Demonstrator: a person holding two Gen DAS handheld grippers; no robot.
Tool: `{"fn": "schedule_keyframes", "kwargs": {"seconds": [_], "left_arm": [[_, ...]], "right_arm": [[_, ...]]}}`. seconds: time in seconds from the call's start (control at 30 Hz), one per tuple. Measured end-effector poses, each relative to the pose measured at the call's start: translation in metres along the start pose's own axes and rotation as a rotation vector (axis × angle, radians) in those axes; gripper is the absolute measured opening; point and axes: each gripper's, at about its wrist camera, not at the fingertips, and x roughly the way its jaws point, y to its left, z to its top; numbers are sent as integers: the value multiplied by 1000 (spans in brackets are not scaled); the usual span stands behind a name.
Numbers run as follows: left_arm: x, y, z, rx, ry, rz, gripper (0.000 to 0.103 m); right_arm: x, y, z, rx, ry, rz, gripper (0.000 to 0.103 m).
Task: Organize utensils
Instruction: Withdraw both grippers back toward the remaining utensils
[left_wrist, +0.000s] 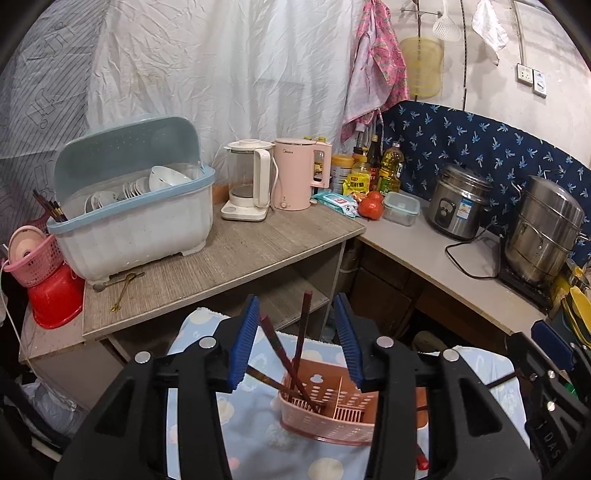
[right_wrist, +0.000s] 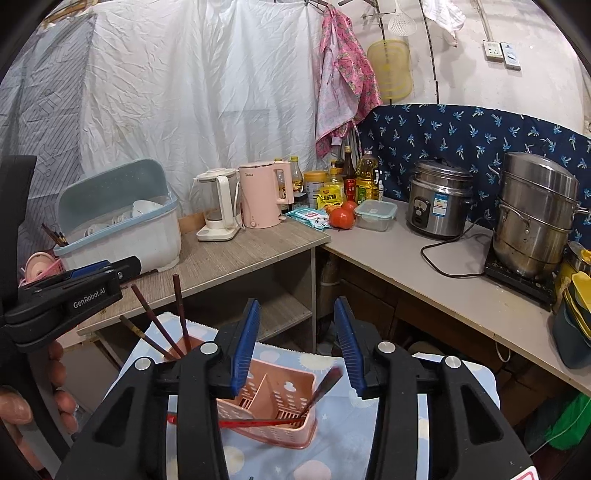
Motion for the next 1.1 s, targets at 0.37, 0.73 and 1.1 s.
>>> {"fn": "schedule_keyframes", "kwargs": {"seconds": [0.37, 0.73, 1.1], "left_arm": [[-39, 0, -14, 18, -12, 2, 40], [-77, 2, -33, 32, -19, 12, 40], [-110, 14, -94, 36, 37, 9, 40]], "right_arm": [[-38, 3, -9, -1, -10, 16, 41], [-78, 2, -31, 7, -5, 27, 42], [-114, 2, -97, 7, 71, 29, 42]]}}
